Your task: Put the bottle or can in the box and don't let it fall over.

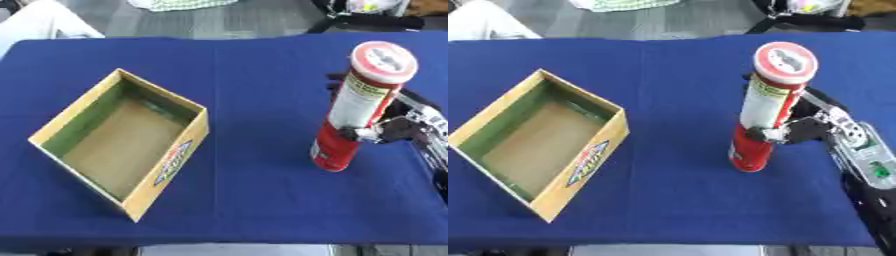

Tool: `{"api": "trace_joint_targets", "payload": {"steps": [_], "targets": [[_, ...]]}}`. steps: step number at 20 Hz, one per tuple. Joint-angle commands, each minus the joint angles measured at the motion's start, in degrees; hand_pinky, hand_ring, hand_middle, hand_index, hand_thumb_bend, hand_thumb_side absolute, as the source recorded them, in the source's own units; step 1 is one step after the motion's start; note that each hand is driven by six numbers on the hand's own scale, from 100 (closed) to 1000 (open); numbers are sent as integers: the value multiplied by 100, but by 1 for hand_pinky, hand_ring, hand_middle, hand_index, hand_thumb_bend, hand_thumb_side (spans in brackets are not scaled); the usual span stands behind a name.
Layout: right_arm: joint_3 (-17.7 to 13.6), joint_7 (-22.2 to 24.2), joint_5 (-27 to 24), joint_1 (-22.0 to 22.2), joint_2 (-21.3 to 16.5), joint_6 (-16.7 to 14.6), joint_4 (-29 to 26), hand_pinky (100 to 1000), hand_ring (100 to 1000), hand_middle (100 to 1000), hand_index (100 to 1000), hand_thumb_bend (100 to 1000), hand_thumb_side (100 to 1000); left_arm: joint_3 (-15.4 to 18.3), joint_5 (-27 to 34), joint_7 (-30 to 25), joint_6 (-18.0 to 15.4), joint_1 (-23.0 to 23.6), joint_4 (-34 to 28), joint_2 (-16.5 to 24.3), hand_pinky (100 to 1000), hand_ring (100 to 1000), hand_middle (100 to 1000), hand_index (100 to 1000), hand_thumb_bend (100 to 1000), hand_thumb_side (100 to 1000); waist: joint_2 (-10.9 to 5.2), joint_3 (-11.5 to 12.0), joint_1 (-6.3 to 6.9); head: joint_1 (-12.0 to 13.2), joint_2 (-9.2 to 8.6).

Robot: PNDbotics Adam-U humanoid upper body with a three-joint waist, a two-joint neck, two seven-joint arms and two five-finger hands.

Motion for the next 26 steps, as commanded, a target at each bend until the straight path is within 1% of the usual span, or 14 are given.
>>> {"api": "trace_joint_targets", "payload": {"steps": [1,6,8,9,11,12,14,15,20,26], "targets": [[-20,-45,-128,-78,-91,47,-23,932,1000,1000,547,518,100,28,2,-17,-5,-40,-73,104,712,1000,918,857,488,900,-28,12,-5,-12,32],[-34,-164,-266,-84,-104,119,-73,928,1000,1000,498,429,100,27,0,-21,-2,-41,-71,104,712,1000,918,857,487,900,-32,10,-8,-10,32],[-33,-218,-319,-87,-103,139,-99,929,1000,1000,488,413,100,26,0,-23,-1,-41,-71,104,712,1000,918,857,487,900,-33,11,-9,-10,32],[-33,-235,-340,-90,-105,146,-117,929,1000,1000,487,411,100,26,-1,-23,-1,-41,-72,105,712,1000,918,857,487,900,-34,11,-10,-10,32],[-39,-270,-359,-102,-113,158,-154,929,1000,1000,476,413,143,28,-3,-24,-1,-37,-72,106,712,1000,918,857,487,903,-38,10,-9,-7,32],[-42,-286,-363,-111,-119,163,-175,930,1000,1000,474,406,118,29,-3,-24,-1,-36,-72,106,712,1000,918,857,487,900,-40,10,-9,-8,32],[-47,-315,-359,-136,-134,178,-216,930,1000,1000,469,409,142,29,-3,-24,-1,-33,-72,107,712,1000,918,857,487,900,-45,8,-10,-9,32],[-50,-331,-360,-151,-143,186,-236,930,1000,1000,468,409,129,29,-5,-25,-1,-33,-72,107,712,1000,918,857,487,900,-46,6,-10,-9,32],[-31,-388,-474,-253,-181,239,-331,930,1000,1000,454,426,167,26,-21,-39,9,-29,-70,107,713,1000,919,858,486,901,-51,3,-16,-4,32],[0,-434,-506,-432,-240,300,-479,932,1000,1000,441,430,167,27,-36,-49,10,-27,-74,113,713,1000,919,858,486,901,-64,5,-21,-7,32]]}}
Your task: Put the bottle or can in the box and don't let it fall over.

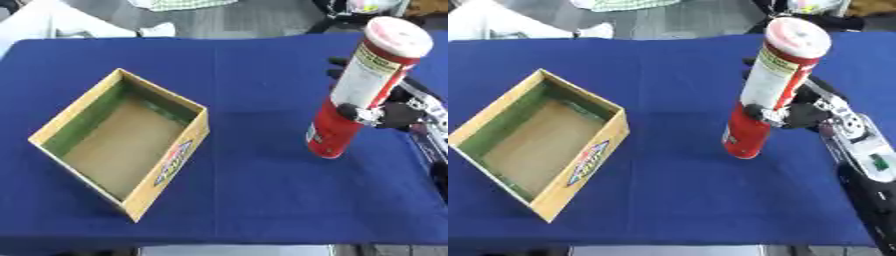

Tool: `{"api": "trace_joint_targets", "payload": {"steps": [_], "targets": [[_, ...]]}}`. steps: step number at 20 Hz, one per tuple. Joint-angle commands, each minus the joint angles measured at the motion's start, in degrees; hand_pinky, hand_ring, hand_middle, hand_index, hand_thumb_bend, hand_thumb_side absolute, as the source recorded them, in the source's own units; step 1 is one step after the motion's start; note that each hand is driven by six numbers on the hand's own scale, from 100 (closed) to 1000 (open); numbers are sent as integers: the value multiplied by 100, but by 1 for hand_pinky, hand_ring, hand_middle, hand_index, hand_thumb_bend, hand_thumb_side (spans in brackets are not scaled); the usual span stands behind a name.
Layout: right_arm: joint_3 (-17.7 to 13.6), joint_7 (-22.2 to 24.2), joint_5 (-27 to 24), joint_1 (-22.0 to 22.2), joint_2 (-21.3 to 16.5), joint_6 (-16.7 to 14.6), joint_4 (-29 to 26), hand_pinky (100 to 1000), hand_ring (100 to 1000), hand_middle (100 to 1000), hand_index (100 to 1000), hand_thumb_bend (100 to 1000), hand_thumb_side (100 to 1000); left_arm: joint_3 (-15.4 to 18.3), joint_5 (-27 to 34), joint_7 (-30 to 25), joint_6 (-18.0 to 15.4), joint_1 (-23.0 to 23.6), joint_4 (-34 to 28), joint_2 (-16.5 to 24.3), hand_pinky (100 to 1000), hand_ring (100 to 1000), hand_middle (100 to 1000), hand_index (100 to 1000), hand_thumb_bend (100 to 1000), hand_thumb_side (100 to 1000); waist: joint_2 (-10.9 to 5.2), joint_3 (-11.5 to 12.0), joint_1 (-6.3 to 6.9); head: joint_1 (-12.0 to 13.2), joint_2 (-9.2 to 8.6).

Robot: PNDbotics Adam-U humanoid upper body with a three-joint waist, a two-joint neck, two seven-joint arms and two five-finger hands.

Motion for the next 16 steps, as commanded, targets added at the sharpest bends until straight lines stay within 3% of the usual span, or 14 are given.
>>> {"api": "trace_joint_targets", "payload": {"steps": [1,8,16], "targets": [[-20,-42,-53,-186,-224,27,-210,932,1000,1000,440,431,167,25,-30,-21,-9,-29,-74,114,713,1000,919,858,486,901,-67,6,-7,-10,32],[198,-77,-147,-809,-227,203,-335,932,1000,1000,438,442,190,17,-33,-37,-6,-33,-76,127,713,1000,920,858,485,901,-90,32,-17,-30,32],[686,-334,-78,-2046,174,876,-486,930,1000,1000,438,458,216,8,-28,-47,-3,-31,-72,131,713,1000,920,858,486,901,-129,88,-34,-78,32]]}}
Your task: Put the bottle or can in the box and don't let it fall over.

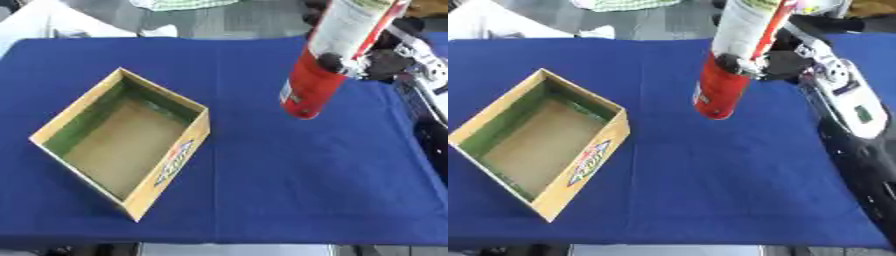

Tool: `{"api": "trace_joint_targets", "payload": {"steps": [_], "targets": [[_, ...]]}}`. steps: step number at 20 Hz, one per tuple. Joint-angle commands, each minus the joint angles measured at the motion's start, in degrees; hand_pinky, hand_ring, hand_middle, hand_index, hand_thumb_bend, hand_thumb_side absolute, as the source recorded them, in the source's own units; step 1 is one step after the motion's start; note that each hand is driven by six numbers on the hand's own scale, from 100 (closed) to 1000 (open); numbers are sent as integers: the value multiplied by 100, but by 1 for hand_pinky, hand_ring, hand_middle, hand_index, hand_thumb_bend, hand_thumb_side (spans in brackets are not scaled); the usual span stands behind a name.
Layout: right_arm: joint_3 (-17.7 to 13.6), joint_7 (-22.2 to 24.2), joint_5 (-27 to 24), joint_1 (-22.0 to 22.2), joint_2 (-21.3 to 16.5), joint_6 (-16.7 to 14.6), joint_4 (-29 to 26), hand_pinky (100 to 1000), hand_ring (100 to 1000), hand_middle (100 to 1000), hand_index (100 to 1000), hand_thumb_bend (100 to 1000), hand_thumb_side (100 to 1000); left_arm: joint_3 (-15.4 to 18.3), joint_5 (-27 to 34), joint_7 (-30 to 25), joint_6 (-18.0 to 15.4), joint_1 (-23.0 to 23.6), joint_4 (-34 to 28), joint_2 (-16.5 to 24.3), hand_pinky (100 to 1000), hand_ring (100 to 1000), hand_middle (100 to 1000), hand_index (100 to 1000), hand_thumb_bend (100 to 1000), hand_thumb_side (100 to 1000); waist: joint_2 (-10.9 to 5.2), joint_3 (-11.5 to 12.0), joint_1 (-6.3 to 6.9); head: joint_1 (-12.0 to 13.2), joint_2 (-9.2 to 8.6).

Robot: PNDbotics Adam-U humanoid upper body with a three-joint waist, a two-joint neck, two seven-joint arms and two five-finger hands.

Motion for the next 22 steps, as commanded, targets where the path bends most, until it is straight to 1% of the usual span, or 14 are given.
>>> {"api": "trace_joint_targets", "payload": {"steps": [1,4,7,12,17,20,21,22], "targets": [[158,-64,69,-481,162,287,-194,930,1000,1000,438,460,218,8,-27,-23,-8,-30,-70,131,713,1000,920,858,486,901,-116,23,-8,-28,32],[329,-82,160,-992,524,570,-166,928,1000,1000,438,467,219,4,-26,-23,-4,-28,-66,124,713,1000,920,858,486,900,-130,39,-14,-39,32],[479,-130,344,-1486,949,856,45,926,1000,1000,436,469,218,-3,-24,-25,0,-31,-64,117,713,1000,919,858,487,900,-139,72,-17,-68,32],[682,-149,698,-2096,1534,1155,469,922,1000,1000,435,474,218,-6,-17,-19,1,-45,-63,121,713,1000,917,857,489,898,-141,128,-14,-103,32],[876,-93,1134,-2510,2079,1343,789,920,1000,1000,433,477,216,-24,-8,-23,8,-71,-62,113,713,1000,916,857,490,897,-146,174,-12,-171,32],[962,-75,1432,-2642,2393,1386,949,919,1000,1000,434,479,216,-32,-2,-22,10,-92,-64,110,713,1000,916,857,491,896,-149,209,-9,-226,32],[985,-71,1540,-2670,2504,1383,1008,919,1000,1000,435,487,194,-34,1,-21,11,-99,-65,107,713,1000,916,857,492,895,-149,226,-8,-251,32],[1000,-73,1654,-2687,2599,1371,1069,919,1000,1000,435,480,215,-34,1,-19,11,-105,-65,103,713,1000,916,857,492,895,-148,241,-8,-270,32]]}}
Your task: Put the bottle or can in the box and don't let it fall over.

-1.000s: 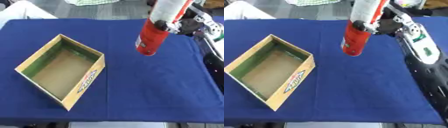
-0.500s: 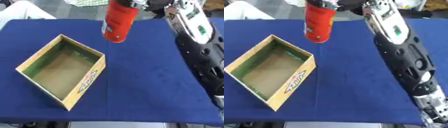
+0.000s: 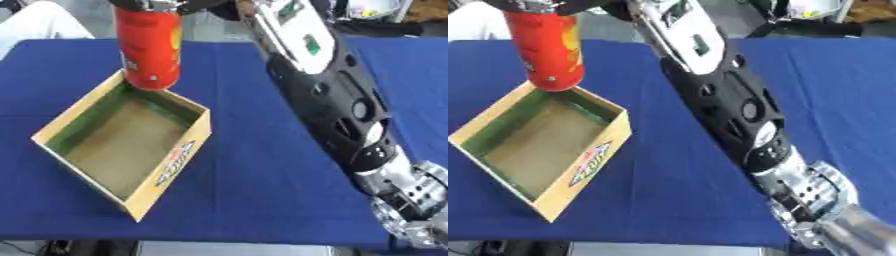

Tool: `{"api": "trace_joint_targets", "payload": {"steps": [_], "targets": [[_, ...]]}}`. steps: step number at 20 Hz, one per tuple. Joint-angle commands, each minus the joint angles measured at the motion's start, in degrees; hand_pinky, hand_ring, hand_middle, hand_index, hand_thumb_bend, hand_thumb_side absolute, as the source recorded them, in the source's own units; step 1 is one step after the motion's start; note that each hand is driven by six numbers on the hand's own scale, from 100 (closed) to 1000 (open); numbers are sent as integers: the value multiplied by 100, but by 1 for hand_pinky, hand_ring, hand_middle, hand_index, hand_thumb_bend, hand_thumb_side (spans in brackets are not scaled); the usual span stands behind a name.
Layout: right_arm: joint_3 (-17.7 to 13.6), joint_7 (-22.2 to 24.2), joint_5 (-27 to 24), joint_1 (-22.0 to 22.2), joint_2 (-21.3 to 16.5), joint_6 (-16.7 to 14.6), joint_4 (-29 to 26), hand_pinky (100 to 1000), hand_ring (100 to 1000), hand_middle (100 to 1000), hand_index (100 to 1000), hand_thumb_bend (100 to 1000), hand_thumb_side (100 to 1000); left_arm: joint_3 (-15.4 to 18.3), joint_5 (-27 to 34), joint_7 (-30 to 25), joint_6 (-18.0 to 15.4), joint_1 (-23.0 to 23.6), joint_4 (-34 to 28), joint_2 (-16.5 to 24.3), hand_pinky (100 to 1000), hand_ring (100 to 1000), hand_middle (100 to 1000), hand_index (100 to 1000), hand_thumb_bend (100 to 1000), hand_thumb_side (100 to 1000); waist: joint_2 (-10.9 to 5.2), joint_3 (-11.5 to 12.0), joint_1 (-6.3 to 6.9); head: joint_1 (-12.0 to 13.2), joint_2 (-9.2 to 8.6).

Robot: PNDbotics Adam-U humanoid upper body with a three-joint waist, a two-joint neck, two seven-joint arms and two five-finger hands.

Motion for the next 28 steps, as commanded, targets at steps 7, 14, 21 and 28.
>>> {"api": "trace_joint_targets", "payload": {"steps": [7,14,21,28], "targets": [[111,-82,943,-142,657,-246,618,919,1000,1000,437,488,207,16,15,3,2,-83,-67,78,713,1000,915,856,495,893,-71,126,0,-153,31],[142,-265,1258,-23,958,-590,1202,918,1000,1000,443,513,204,25,20,15,2,-100,-71,53,712,1000,914,856,496,893,-11,198,-11,-231,31],[159,-454,1337,87,1108,-842,1579,923,1000,1000,507,567,216,27,19,15,7,-103,-66,35,712,1000,914,856,497,893,21,205,-10,-227,31],[243,-473,1396,157,1202,-933,1788,924,1000,1000,520,583,219,21,16,7,12,-100,-61,24,712,1000,913,856,498,893,33,197,-5,-232,31]]}}
